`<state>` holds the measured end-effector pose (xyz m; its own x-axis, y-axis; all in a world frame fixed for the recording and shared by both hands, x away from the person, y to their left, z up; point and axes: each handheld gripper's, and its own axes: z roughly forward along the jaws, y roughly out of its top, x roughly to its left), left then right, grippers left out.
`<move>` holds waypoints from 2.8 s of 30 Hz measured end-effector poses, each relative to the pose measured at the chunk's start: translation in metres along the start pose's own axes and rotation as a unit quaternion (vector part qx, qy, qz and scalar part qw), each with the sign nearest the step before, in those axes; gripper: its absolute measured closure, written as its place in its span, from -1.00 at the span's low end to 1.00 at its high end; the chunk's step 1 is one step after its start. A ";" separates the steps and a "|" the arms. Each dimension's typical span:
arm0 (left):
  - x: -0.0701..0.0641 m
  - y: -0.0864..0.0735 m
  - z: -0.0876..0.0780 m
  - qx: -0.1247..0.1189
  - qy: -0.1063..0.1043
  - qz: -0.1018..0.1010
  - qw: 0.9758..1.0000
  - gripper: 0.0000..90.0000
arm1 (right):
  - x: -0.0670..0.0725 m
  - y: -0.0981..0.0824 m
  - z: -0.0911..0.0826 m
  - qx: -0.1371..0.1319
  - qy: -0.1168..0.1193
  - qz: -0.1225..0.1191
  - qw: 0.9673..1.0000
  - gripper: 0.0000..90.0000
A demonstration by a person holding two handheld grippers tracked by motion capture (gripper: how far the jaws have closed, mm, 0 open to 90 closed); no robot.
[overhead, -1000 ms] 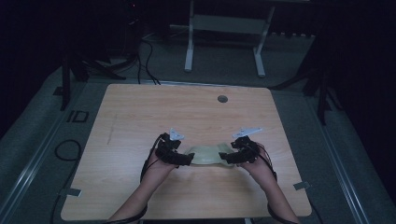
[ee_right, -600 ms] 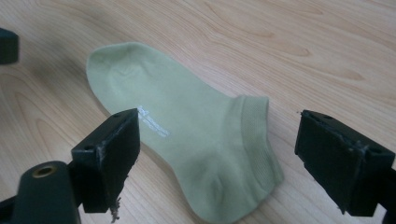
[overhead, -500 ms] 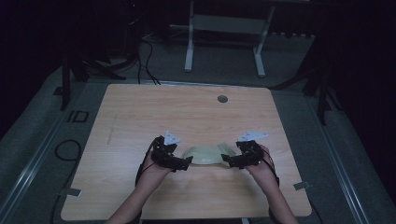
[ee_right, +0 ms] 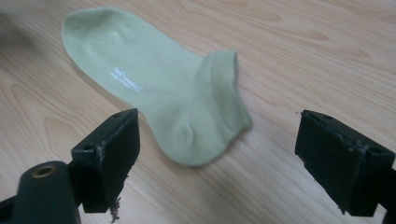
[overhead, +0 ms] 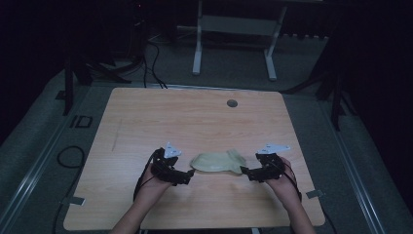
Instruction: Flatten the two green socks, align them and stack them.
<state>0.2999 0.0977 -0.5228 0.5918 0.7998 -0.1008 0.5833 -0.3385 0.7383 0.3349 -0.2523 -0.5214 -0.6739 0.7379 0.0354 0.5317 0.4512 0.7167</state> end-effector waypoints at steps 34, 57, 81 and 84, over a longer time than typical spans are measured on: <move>0.034 -0.068 -0.041 0.003 0.049 -0.033 0.998 -0.92 | -0.037 -0.068 -0.051 -0.023 -0.047 0.051 0.997 -0.70; 0.053 -0.112 -0.072 0.005 0.098 -0.053 0.994 -0.92 | -0.057 -0.126 -0.083 -0.055 -0.104 0.122 0.986 -0.76; 0.061 -0.137 -0.094 -0.026 0.149 -0.082 0.985 -0.92 | -0.054 -0.144 -0.089 -0.103 -0.191 0.147 0.965 -0.76; 0.060 -0.142 -0.096 -0.031 0.171 -0.080 0.981 -0.92 | -0.054 -0.145 -0.090 -0.108 -0.196 0.151 0.963 -0.76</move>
<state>0.1995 0.2415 -0.5698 0.2672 0.9636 0.0033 0.6127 -0.1725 0.7713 0.2480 -0.4027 -0.5644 -0.2381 0.9708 0.0299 0.5248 0.1026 0.8450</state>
